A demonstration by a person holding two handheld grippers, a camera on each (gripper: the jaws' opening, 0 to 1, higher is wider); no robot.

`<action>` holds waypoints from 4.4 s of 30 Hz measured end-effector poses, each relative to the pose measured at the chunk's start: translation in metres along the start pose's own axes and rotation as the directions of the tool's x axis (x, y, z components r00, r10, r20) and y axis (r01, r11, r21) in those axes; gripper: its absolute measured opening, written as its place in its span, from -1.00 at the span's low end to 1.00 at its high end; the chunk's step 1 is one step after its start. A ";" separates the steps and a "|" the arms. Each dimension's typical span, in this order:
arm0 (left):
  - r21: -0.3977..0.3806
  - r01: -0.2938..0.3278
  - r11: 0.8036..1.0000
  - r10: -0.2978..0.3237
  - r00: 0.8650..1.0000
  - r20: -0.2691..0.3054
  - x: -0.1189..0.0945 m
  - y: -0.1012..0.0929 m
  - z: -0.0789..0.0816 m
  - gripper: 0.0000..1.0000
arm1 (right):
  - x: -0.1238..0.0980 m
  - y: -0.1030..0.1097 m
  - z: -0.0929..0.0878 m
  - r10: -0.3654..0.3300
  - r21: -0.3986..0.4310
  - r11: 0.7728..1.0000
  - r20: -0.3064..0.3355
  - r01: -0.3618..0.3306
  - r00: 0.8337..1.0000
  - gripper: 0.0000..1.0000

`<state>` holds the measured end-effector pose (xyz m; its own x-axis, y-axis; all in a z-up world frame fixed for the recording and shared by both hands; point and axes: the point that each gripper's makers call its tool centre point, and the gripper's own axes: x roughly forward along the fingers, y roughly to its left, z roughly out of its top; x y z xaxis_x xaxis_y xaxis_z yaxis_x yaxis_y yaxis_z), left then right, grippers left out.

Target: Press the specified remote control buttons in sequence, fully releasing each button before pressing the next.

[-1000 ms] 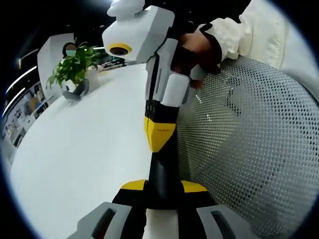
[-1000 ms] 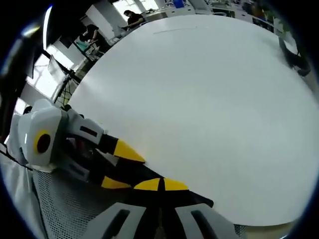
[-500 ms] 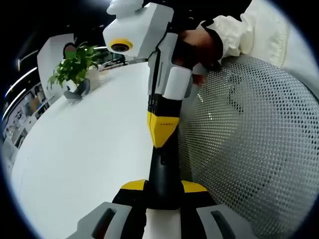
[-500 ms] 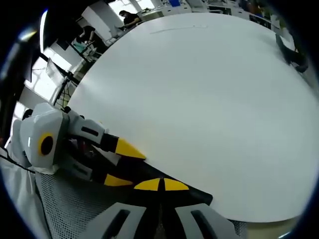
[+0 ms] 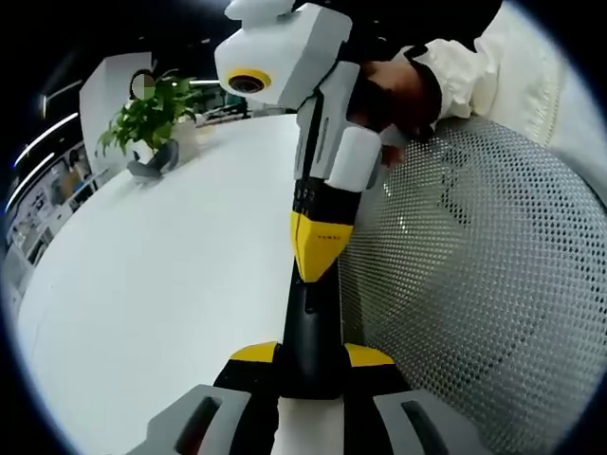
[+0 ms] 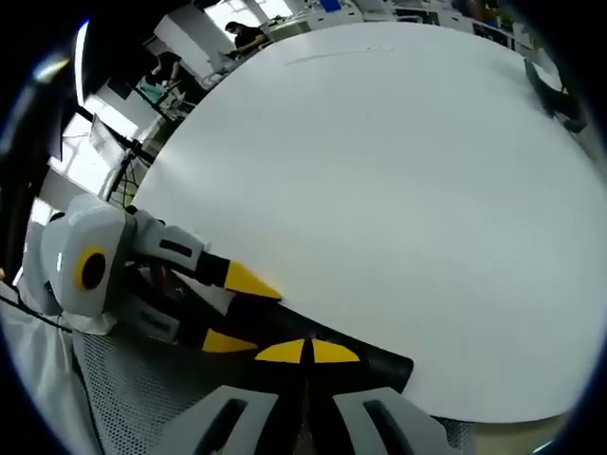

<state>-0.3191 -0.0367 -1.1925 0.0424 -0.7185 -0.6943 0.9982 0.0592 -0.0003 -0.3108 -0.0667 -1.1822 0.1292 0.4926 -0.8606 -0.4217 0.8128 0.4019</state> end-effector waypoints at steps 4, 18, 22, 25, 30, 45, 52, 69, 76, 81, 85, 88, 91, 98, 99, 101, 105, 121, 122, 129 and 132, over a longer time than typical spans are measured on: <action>0.006 -0.002 1.000 0.002 1.000 0.010 0.001 0.000 0.000 -0.51 | 0.001 -0.002 -0.004 -0.008 0.007 1.000 -0.014 0.009 1.000 -1.00; 0.009 -0.001 1.000 0.000 1.000 0.027 0.000 -0.001 0.001 -0.50 | 0.001 0.000 -0.002 -0.028 -0.059 0.998 -0.007 0.028 1.000 -1.00; 0.007 -0.001 1.000 0.001 1.000 0.027 0.000 -0.002 0.001 -0.50 | 0.001 -0.002 -0.002 -0.020 -0.034 0.999 -0.004 0.020 1.000 -1.00; 0.006 -0.001 1.000 0.001 1.000 0.029 0.000 -0.002 0.001 -0.50 | 0.001 -0.001 -0.002 -0.021 -0.028 0.999 -0.003 0.021 1.000 -1.00; 0.003 -0.001 1.000 0.001 1.000 0.029 0.000 -0.001 0.001 -0.51 | 0.000 0.000 -0.003 -0.039 -0.043 0.998 -0.007 0.039 0.999 -1.00; 0.003 -0.002 1.000 0.002 1.000 0.031 0.001 -0.001 0.001 -0.51 | -0.003 0.002 -0.016 -0.024 0.020 0.999 -0.102 0.027 0.994 -1.00; 0.003 -0.002 1.000 0.002 1.000 0.031 0.001 0.000 0.001 -0.51 | -0.001 0.002 -0.017 -0.040 -0.015 0.999 -0.105 0.038 0.994 -1.00; 0.010 -0.002 1.000 0.002 0.999 0.034 0.001 -0.001 0.001 -0.49 | 0.001 0.002 -0.018 -0.048 -0.046 0.998 -0.112 0.043 0.993 -1.00; 0.013 -0.003 1.000 0.002 0.999 0.035 0.001 -0.001 0.001 -0.49 | 0.001 0.005 -0.020 -0.080 -0.128 0.990 -0.113 0.066 0.990 -1.00; 0.015 -0.002 1.000 0.002 0.999 0.037 0.001 -0.002 0.001 -0.49 | 0.002 0.004 -0.021 -0.093 -0.150 0.986 -0.113 0.075 0.989 -1.00; 0.015 -0.005 1.000 0.004 0.999 0.038 0.001 -0.002 0.001 -0.49 | 0.002 0.005 -0.022 -0.108 -0.184 0.979 -0.113 0.086 0.988 -1.00; 0.015 -0.008 1.000 0.008 0.999 0.041 0.001 -0.002 0.001 -0.49 | 0.003 0.004 -0.022 -0.111 -0.160 0.983 -0.099 0.094 0.989 -1.00; 0.013 -0.011 1.000 0.010 0.999 0.042 0.001 -0.002 0.001 -0.49 | 0.002 0.004 -0.023 -0.120 -0.131 0.985 -0.074 0.110 0.990 -1.00; 0.002 -0.015 1.000 0.015 0.999 0.051 0.001 -0.001 0.001 -0.48 | 0.002 0.002 -0.021 -0.119 -0.065 0.991 -0.044 0.116 0.992 -1.00; 0.000 -0.016 1.000 0.016 0.998 0.053 0.001 -0.001 0.001 -0.48 | 0.002 0.002 -0.021 -0.117 -0.054 0.992 -0.037 0.115 0.992 -1.00; -0.003 -0.018 1.000 0.018 0.998 0.057 0.001 -0.001 0.001 -0.48 | 0.002 0.003 -0.021 -0.125 -0.048 0.991 -0.031 0.123 0.992 -1.00; -0.010 -0.025 1.000 0.026 0.998 0.066 0.001 -0.001 0.001 -0.48 | 0.003 0.005 -0.021 -0.194 -0.090 0.978 -0.041 0.190 0.980 -1.00; -0.089 -0.066 0.994 0.072 0.996 0.059 -0.006 0.014 -0.003 -0.49 | 0.009 -0.002 0.000 -0.247 -0.127 0.961 0.001 0.245 0.969 -1.00; -0.088 -0.067 0.994 0.072 0.996 0.057 -0.006 0.014 -0.003 -0.49 | 0.009 -0.002 -0.001 -0.242 -0.129 0.962 -0.001 0.240 0.970 -1.00; -0.077 -0.095 0.993 0.097 0.995 0.026 -0.004 0.023 -0.004 -0.49 | 0.011 -0.001 0.003 -0.209 -0.225 0.950 0.054 0.216 0.976 -1.00; -0.081 -0.085 0.993 0.088 0.996 0.025 -0.002 0.026 -0.003 -0.49 | 0.010 -0.003 0.006 -0.178 -0.188 0.965 0.054 0.185 0.983 -1.00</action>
<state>-0.2930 -0.0315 -1.1931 0.1307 -0.7275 -0.6736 0.9843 0.1766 0.0002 -0.3029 -0.0623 -1.1903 0.2503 0.3563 -0.9002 -0.5512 0.8168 0.1701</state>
